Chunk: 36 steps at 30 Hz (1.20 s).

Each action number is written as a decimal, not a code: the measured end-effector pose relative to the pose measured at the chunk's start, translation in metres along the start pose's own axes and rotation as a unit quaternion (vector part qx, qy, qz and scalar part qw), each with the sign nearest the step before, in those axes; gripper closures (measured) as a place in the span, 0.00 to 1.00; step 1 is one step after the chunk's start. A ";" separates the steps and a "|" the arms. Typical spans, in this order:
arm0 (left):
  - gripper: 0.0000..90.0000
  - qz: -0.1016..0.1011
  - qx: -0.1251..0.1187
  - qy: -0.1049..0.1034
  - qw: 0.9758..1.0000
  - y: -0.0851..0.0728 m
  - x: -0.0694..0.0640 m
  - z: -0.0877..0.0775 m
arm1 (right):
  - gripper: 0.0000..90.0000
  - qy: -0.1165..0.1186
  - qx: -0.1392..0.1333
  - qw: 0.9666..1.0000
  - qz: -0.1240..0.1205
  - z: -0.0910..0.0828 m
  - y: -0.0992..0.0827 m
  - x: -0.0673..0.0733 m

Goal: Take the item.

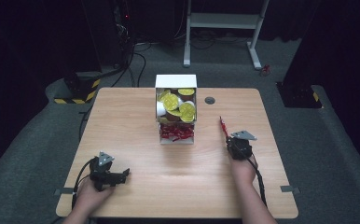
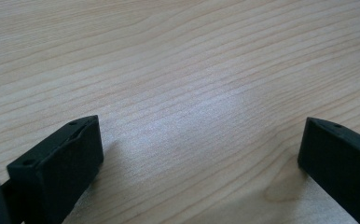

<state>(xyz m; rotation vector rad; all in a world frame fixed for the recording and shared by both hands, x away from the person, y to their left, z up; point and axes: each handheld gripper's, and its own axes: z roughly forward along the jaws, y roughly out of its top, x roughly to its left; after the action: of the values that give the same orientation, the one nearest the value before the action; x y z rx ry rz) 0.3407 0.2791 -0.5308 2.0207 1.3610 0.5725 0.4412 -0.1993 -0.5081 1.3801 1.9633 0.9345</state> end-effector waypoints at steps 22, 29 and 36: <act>0.00 0.000 0.000 0.000 1.000 0.000 0.000 0.000 | 0.89 0.014 0.012 1.000 0.007 0.010 0.001 0.008; 0.00 0.000 0.000 0.000 1.000 0.000 0.000 0.000 | 0.87 0.026 0.002 1.000 0.005 0.003 0.003 0.012; 0.00 0.002 0.000 0.000 1.000 0.000 0.000 0.000 | 0.82 0.028 -0.005 1.000 0.009 -0.006 0.006 0.009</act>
<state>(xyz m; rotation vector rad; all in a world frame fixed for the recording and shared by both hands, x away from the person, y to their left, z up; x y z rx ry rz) 0.3407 0.2793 -0.5307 2.0234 1.3588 0.5744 0.4371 -0.1904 -0.5002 1.3830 1.9881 1.0008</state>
